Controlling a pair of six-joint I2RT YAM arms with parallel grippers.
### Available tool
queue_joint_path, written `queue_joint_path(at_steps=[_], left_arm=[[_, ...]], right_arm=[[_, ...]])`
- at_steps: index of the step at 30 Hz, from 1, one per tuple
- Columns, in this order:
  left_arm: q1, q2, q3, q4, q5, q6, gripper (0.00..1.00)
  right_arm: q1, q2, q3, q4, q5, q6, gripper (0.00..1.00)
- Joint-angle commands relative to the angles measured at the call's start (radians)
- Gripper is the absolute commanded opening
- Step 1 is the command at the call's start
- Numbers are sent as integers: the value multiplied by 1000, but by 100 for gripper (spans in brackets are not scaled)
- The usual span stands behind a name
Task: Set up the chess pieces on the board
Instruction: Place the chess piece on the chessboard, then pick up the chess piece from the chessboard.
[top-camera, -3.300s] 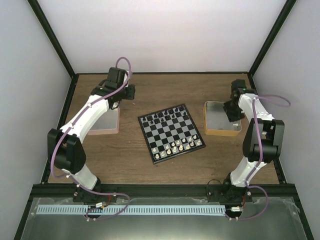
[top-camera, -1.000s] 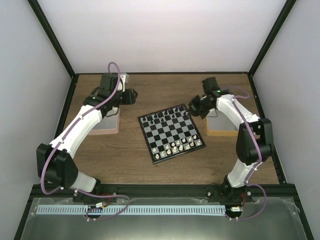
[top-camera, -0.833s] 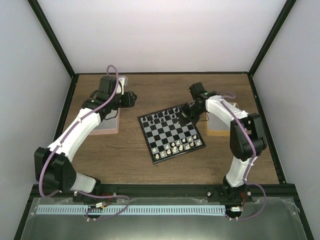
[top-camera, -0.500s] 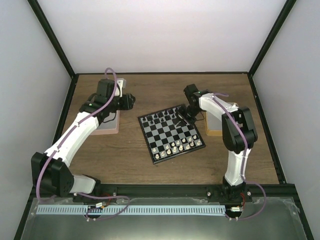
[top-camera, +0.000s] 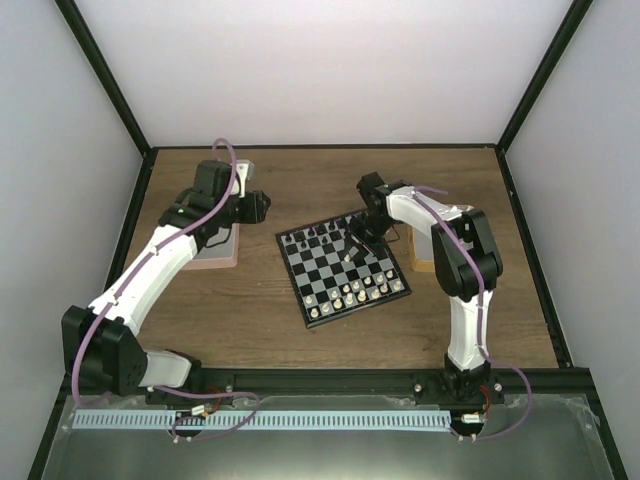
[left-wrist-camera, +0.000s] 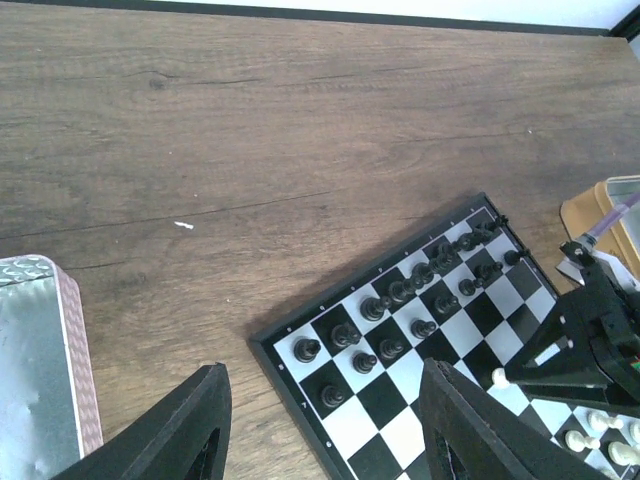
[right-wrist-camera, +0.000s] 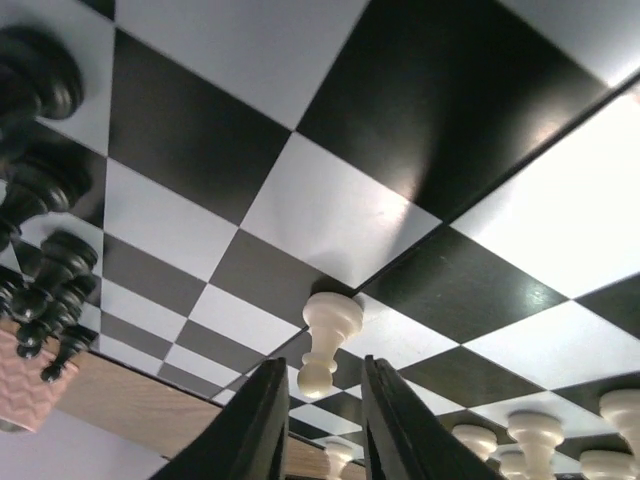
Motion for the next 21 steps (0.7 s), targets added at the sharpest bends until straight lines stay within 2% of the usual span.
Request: queue_joint_path(at_steps=[1, 8, 11, 13, 17, 21], left_arm=[[-15, 1, -11, -4, 27, 17, 54], [-76, 36, 15, 1, 25, -4, 54], [-118, 53, 32, 0, 6, -24, 54], [-155, 64, 49, -2, -7, -33, 56], [-236, 95, 76, -9, -23, -59, 60], [-320, 142, 108, -17, -64, -103, 62]], right_arm=[[6, -25, 57, -25, 52, 12, 26], [5, -110, 55, 25, 162, -26, 36], [4, -170, 58, 24, 259, -57, 38], [2, -236, 43, 28, 339, -73, 42], [-16, -380, -60, 89, 466, -133, 47], [-71, -511, -160, 158, 501, -256, 47]])
